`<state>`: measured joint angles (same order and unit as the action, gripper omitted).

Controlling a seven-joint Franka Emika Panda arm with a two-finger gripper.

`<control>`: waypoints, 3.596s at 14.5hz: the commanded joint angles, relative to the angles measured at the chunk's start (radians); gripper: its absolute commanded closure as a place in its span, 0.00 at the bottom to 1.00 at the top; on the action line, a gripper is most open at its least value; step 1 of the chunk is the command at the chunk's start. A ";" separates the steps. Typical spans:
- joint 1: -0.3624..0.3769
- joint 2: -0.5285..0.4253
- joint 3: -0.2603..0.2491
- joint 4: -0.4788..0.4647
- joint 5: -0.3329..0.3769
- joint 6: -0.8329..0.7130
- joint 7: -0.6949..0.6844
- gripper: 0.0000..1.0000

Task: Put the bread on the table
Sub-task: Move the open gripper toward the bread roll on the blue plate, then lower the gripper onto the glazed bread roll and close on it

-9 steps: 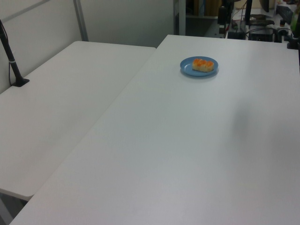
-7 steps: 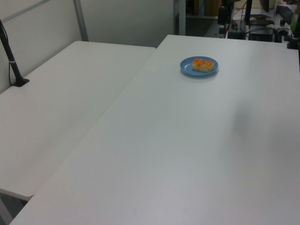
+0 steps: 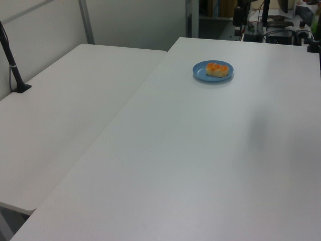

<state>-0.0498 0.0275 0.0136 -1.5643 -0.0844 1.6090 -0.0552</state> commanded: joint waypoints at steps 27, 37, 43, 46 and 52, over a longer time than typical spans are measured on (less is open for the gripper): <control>-0.312 0.311 -0.023 0.043 0.034 0.458 0.159 0.00; -0.306 0.534 -0.012 0.087 -0.184 0.635 0.106 0.00; -0.305 0.618 -0.012 0.116 -0.184 0.681 0.141 0.00; -0.301 0.638 -0.011 0.115 -0.183 0.718 0.170 0.00; -0.309 0.600 -0.009 0.116 -0.138 0.701 0.192 0.69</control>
<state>-0.3590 0.6638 0.0033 -1.4473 -0.2507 2.3182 0.1105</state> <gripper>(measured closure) 0.242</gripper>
